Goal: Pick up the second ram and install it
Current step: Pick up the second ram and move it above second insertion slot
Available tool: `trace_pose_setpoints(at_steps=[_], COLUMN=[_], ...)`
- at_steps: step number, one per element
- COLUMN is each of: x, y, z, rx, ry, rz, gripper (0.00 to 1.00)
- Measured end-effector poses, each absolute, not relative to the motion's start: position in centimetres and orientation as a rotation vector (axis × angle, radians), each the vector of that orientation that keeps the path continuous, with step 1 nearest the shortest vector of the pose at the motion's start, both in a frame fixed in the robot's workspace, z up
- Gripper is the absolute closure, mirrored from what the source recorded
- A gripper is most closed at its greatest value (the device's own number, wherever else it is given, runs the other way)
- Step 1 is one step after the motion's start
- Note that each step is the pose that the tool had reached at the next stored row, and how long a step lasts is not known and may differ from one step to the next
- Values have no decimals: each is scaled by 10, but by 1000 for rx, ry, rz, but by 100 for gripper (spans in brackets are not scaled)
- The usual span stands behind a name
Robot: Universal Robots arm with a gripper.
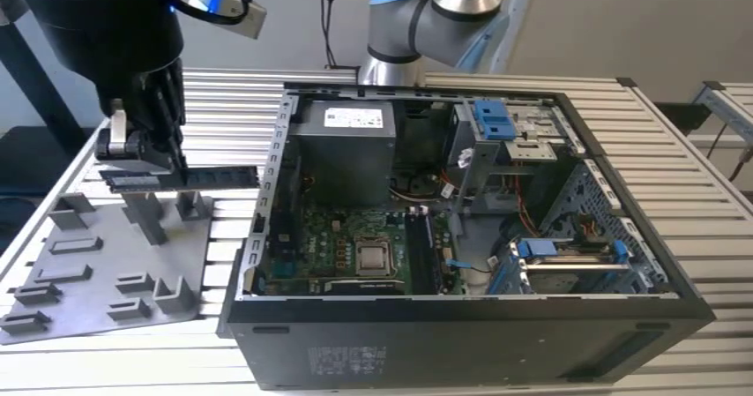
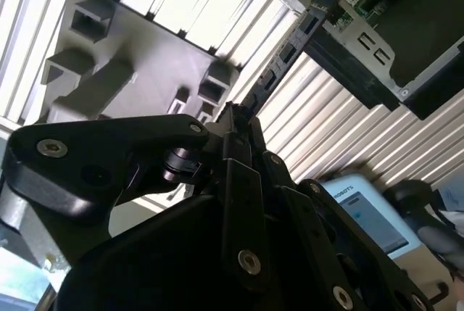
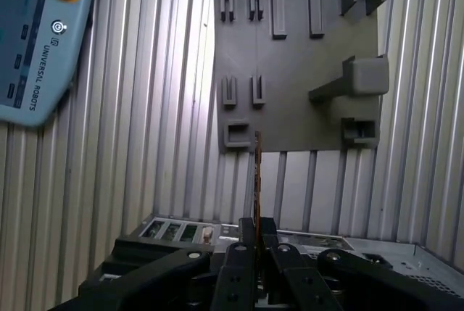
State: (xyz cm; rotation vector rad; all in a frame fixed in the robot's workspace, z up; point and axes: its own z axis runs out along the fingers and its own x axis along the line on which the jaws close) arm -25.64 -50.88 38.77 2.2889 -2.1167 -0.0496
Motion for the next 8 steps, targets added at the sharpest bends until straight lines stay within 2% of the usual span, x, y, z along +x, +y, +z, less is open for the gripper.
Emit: trace_pose_setpoints(at_steps=[8], x=[-236], y=[-509], z=[389], rx=[2289], ry=[-2117], rz=[-50], gripper=[86])
